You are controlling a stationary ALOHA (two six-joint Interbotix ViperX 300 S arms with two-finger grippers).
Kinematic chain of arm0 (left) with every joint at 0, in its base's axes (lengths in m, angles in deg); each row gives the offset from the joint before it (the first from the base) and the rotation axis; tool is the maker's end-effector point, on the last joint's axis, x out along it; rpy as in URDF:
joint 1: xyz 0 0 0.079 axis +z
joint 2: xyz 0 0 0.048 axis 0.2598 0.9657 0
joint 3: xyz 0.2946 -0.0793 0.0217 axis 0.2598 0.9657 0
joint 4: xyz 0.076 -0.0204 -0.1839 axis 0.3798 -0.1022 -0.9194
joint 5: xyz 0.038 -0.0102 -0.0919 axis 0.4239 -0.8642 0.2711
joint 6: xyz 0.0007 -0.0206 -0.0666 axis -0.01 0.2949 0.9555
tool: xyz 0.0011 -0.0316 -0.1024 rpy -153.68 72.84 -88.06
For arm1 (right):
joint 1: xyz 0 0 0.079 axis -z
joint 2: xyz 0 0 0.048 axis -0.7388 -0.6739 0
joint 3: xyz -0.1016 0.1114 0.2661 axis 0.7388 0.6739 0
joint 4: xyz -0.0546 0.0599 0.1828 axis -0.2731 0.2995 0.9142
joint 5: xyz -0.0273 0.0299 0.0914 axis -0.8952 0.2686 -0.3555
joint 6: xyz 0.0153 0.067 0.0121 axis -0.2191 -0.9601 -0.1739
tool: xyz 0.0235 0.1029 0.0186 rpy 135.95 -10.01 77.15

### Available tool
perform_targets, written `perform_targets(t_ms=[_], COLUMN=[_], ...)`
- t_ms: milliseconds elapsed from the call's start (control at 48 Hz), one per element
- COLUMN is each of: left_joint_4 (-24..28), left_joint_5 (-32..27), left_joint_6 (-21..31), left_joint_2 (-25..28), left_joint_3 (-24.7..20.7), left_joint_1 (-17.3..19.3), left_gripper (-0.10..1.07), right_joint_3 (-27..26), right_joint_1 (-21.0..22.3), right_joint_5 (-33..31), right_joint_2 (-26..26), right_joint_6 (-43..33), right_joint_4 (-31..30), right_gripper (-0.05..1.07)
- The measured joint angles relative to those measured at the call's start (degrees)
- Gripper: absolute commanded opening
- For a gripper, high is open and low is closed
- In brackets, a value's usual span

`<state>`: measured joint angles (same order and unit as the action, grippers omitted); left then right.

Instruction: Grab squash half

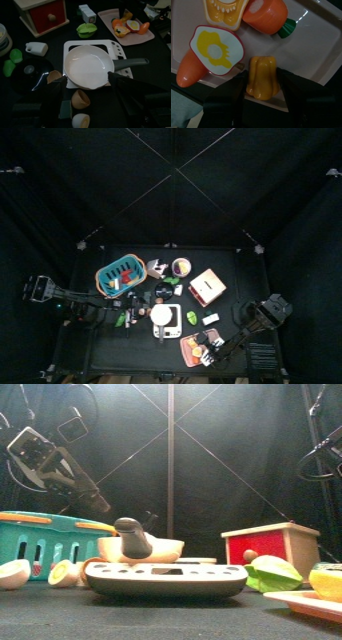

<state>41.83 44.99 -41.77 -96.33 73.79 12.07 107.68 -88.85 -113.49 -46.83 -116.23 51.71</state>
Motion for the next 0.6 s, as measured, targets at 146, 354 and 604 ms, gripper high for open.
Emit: perform_targets(t_ms=[146,354,604], left_joint_4=[0.0,0.0,0.0], left_joint_5=[0.1,0.1,0.1], left_joint_6=[0.0,0.1,0.1], left_joint_2=[0.0,0.0,0.0], left_joint_3=[0.0,0.1,0.4], left_joint_1=[-0.1,0.0,-0.1], left_gripper=[0.98,0.98,0.98], right_joint_3=[-0.6,-1.5,-1.5], right_joint_1=[0.1,0.6,2.5], right_joint_5=[-3.8,-4.9,-5.0], right_joint_2=[2.5,3.9,3.9], right_joint_6=[0.0,0.0,0.9], right_joint_4=[-1.1,-3.6,-5.1], right_gripper=[0.68,0.67,0.67])
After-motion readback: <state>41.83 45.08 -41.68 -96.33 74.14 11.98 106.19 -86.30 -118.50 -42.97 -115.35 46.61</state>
